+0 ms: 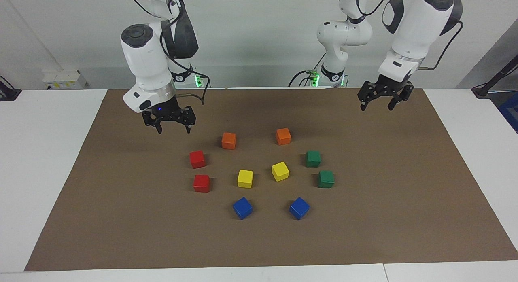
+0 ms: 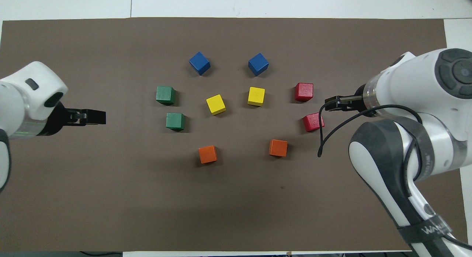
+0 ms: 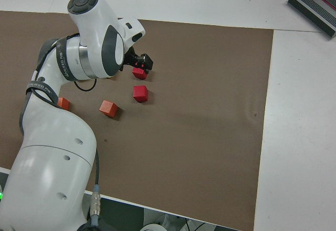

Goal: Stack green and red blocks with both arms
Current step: 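Grasp a green cube with the left gripper while the right gripper grasps red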

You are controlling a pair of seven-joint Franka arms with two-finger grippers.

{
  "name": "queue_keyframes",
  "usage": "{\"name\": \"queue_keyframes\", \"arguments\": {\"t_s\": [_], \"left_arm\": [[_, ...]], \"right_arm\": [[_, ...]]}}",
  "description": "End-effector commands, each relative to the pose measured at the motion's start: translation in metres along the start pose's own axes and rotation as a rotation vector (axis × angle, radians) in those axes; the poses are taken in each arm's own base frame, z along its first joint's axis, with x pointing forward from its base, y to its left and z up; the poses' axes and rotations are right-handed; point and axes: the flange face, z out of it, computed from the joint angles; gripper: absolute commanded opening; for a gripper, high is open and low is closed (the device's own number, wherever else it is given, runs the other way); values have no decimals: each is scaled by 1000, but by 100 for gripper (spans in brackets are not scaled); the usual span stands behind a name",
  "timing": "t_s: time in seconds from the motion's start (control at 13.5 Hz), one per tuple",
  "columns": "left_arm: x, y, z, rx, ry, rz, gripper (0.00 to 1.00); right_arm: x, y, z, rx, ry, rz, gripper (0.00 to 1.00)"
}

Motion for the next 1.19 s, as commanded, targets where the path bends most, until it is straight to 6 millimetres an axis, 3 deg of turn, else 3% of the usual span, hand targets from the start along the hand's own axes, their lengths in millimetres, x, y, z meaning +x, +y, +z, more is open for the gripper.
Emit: {"name": "queue_keyframes", "arguments": {"t_s": [0.0,0.15,0.3,0.52,0.82,1.11], "left_arm": [[-4,13,20,-15,8,17,100],[3,28,41,-16,-9,43,100],[10,58,69,-22,-19,92,100],[15,74,117,-22,-31,134,100],[13,100,166,-29,-31,173,100],[11,115,186,-33,-48,193,100]], "right_arm": [[10,-12,24,12,21,29,100],[11,-27,46,11,12,29,100],[3,-26,70,13,16,24,100],[-12,-22,103,15,22,23,100],[-15,-24,122,23,49,23,100],[-22,-24,144,26,57,20,100]]}}
